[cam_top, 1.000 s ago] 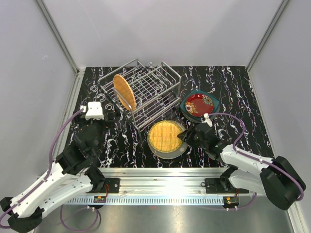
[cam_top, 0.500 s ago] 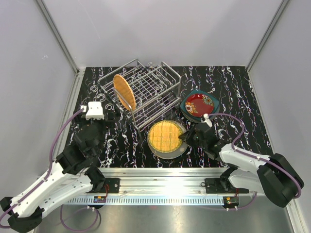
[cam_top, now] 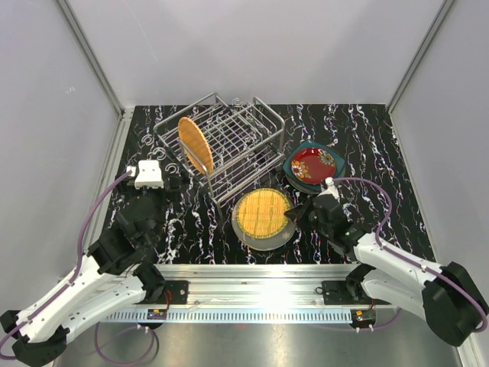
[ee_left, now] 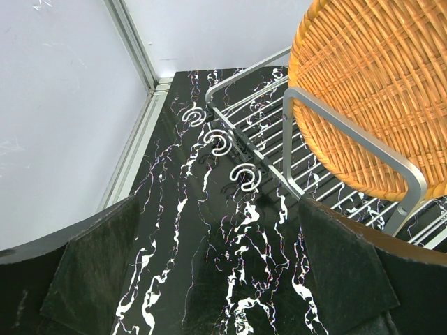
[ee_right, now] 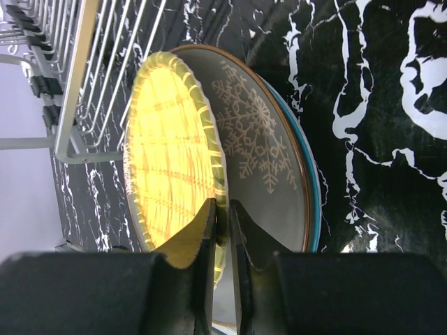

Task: Load the plates into the dish rack
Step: Grab a plate with the right arm

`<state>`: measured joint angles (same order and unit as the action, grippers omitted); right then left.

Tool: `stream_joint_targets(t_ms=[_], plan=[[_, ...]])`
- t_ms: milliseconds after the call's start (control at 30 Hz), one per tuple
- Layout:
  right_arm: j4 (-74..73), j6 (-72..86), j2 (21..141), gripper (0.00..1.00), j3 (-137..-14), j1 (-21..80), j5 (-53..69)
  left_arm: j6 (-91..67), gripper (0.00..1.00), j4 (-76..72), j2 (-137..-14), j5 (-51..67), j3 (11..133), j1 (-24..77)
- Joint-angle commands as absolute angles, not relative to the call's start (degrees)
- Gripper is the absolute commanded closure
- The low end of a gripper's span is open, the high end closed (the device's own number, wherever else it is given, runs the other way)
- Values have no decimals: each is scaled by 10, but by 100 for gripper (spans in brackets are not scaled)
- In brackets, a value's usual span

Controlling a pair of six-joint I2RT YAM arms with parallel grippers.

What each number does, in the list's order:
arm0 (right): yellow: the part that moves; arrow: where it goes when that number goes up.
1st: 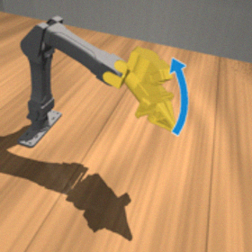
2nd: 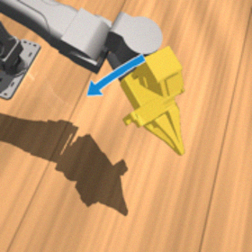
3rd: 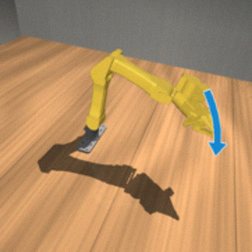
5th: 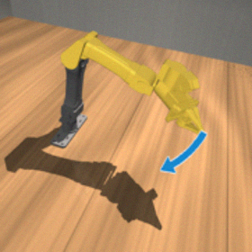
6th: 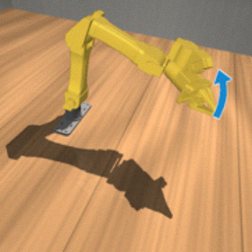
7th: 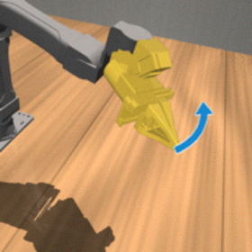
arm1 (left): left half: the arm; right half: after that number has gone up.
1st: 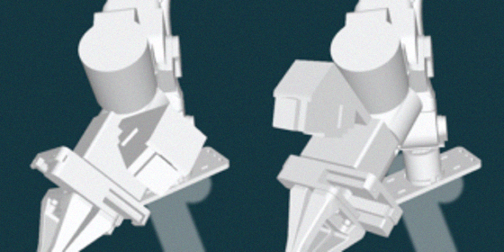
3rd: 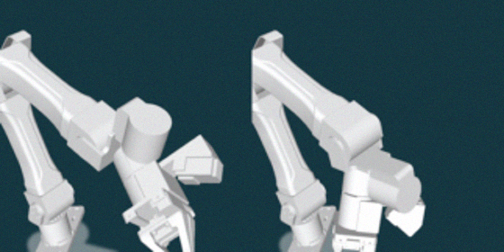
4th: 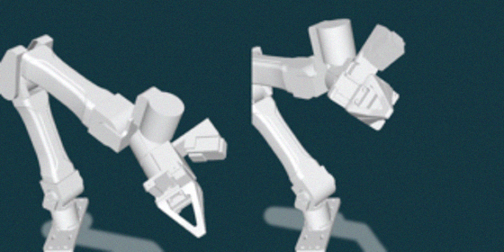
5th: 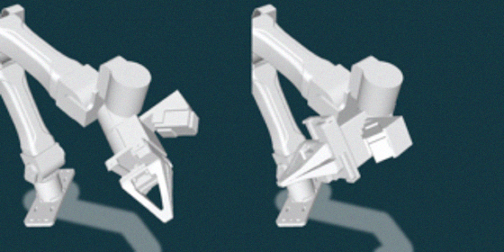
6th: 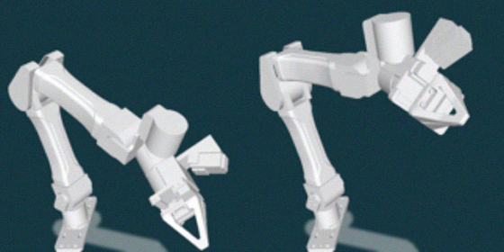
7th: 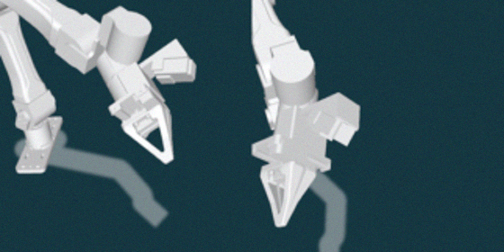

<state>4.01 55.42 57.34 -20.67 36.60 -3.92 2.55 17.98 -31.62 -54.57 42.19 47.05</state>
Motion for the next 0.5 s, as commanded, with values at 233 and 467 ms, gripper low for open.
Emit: stream_joint_targets(t_ms=[233, 467], plan=[[4, 459, 500, 100, -268, 361, -42, 20, 1, 167, -318, -550, 441, 468], [-32, 388, 445, 100, -323, 362, -20, 19, 1, 163, -316, -555, 439, 469]])
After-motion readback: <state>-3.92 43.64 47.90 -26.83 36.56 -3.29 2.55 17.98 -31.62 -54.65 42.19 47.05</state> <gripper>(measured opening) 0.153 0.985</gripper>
